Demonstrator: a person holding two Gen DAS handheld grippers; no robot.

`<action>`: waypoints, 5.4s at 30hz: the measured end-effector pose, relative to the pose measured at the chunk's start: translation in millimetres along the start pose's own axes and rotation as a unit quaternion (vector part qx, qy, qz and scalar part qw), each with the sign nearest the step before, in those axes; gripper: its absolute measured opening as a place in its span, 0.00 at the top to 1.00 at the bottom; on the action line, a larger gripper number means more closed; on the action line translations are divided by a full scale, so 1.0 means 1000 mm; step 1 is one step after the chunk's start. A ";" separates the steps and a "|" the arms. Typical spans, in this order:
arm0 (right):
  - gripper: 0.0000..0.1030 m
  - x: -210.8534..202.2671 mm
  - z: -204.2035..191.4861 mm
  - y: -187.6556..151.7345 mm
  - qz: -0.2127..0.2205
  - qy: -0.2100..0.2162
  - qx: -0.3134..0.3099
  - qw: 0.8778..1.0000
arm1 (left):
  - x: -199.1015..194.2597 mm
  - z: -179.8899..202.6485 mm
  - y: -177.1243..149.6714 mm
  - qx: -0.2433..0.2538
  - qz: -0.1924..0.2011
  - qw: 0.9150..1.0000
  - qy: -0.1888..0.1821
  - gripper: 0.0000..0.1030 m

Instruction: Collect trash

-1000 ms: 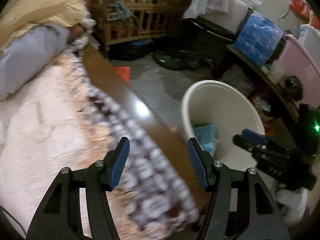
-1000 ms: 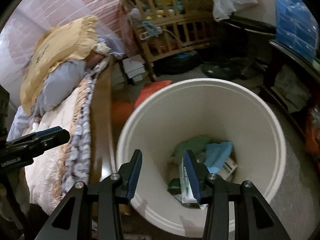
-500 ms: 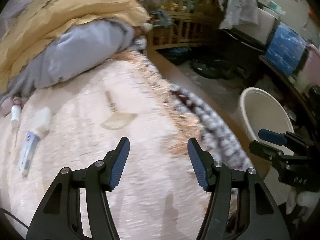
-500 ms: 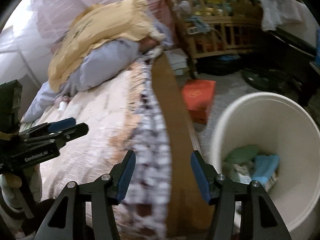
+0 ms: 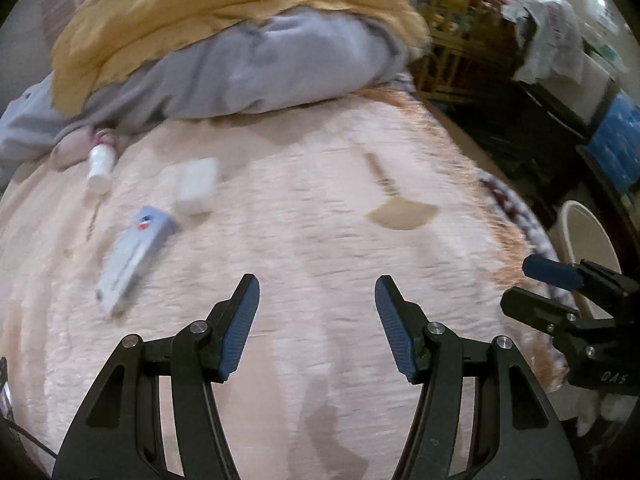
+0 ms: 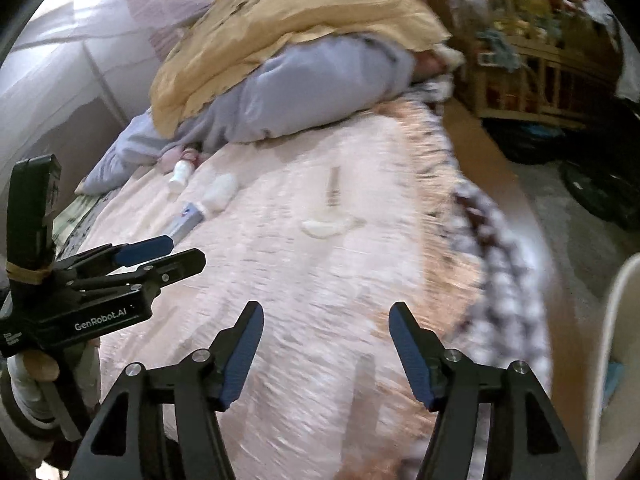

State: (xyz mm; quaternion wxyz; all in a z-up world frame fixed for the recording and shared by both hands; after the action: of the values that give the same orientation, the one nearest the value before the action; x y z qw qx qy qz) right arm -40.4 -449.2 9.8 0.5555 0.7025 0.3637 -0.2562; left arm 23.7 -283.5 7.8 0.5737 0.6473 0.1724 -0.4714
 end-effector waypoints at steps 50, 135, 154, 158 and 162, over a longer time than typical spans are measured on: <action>0.63 0.196 -0.161 0.108 -0.054 0.043 -0.089 0.994 | 0.044 -0.196 -0.018 -0.149 -0.035 0.986 0.069 0.55; 0.53 -0.160 0.280 -0.101 0.049 -0.193 0.206 0.958 | 0.041 0.386 0.002 0.134 -0.070 0.959 -0.240 0.48; 0.50 -0.209 0.227 -0.077 0.129 -0.251 0.162 0.946 | -0.032 0.323 0.001 0.154 0.069 0.974 -0.154 0.45; 0.49 -0.228 0.214 -0.070 0.153 -0.266 0.157 0.939 | -0.050 0.312 0.001 0.143 0.088 0.972 -0.162 0.45; 0.28 -0.245 0.199 -0.064 0.178 -0.271 0.150 0.934 | -0.068 0.304 0.006 0.143 0.115 0.971 -0.150 0.45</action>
State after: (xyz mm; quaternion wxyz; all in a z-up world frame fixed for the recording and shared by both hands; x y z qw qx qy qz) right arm -230.6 -689.7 109.2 0.5573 0.7352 0.0257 -0.3850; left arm -130.7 -539.3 97.5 0.5453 0.6597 -0.0606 -0.5136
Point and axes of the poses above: each gripper's, at about its wrist camera, not at the fingertips, and x roughly the way its jaws point, z to its right, y to its top, the point moved 8 cm from there along x, roughly the way its jaws point, and after that the axes turned 3 degrees about -y, right-handed, at the moved point
